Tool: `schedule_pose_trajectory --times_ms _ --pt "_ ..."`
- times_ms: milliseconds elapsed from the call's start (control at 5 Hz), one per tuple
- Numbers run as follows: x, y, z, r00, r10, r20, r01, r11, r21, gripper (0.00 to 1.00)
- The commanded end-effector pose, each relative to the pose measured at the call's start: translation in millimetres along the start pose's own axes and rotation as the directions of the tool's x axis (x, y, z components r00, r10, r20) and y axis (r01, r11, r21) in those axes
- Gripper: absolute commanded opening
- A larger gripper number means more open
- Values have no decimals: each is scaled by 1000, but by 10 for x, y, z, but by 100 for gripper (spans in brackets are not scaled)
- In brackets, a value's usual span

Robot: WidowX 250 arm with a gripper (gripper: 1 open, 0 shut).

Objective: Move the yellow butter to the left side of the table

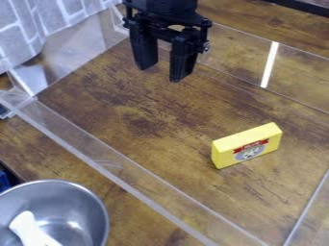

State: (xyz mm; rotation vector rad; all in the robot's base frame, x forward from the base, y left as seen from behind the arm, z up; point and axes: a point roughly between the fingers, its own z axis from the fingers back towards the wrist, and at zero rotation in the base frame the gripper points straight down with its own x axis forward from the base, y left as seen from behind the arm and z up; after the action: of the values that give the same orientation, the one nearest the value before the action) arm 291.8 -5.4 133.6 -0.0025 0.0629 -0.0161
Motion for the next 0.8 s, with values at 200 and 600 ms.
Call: schedule_pose_trajectory --times_ms 200,600 --pt "9 -182 -239 996 -86 -33 86 996 -5 100" --pt "26 -573 -552 973 -229 -39 230 973 1 100"
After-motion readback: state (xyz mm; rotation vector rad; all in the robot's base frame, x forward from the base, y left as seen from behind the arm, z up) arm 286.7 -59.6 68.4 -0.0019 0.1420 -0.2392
